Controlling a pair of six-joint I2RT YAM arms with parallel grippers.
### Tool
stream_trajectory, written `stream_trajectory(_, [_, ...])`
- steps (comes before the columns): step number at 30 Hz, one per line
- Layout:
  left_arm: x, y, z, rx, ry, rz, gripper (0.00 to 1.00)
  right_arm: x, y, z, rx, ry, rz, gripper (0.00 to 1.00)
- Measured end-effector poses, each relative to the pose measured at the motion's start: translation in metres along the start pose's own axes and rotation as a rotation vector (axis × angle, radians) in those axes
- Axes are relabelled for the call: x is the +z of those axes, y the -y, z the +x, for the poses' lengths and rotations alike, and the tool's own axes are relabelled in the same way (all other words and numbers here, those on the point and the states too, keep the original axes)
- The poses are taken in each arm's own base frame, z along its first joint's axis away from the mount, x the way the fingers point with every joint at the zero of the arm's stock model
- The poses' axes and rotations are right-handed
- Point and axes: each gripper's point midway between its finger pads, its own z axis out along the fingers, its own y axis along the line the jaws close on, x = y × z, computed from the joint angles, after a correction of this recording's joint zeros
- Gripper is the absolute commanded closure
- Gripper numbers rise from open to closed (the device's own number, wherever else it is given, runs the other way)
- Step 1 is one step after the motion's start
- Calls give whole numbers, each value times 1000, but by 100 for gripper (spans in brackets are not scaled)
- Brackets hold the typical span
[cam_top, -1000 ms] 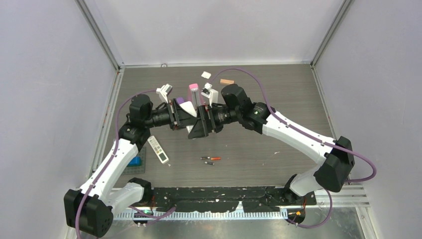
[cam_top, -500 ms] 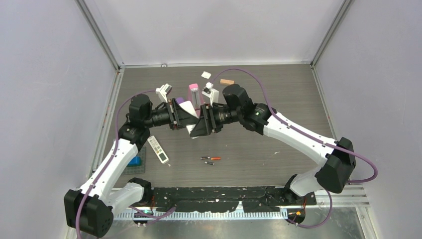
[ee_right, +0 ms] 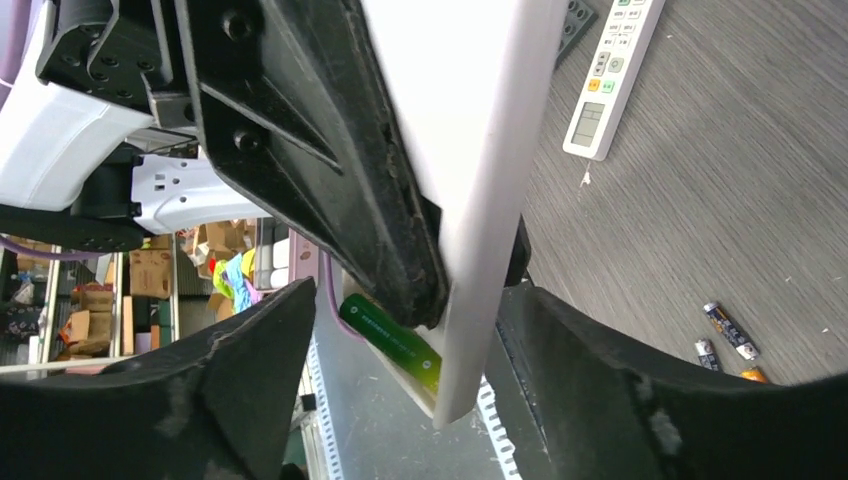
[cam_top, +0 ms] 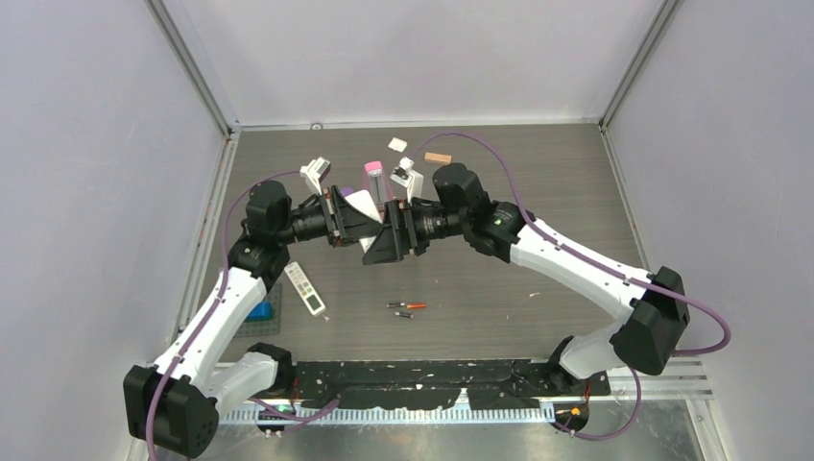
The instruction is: Load the batteries into the remote control
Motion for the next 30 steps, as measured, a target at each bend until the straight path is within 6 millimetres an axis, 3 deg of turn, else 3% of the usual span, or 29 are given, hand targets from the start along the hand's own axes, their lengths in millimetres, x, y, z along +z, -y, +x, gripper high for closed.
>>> stream_trajectory(4, [0,4,-1,1,-1,16,100,-1,3,4,8,1,-1,7])
stream_trajectory(14, [0,7,-1,3,-1,33,100,-11,1,-1,54,57,-53,8])
stream_trajectory(18, [0,5,0,-1,-1,31,100,-13,2,-4,85,78,-72,17])
stream_trajectory(23, [0,5,-1,-1,1,33,100,-14,-2,-8,95,89,-95,36])
stream_trajectory(30, [0,6,-2,3,5,37,100,-14,-5,-8,108,87,-107,48])
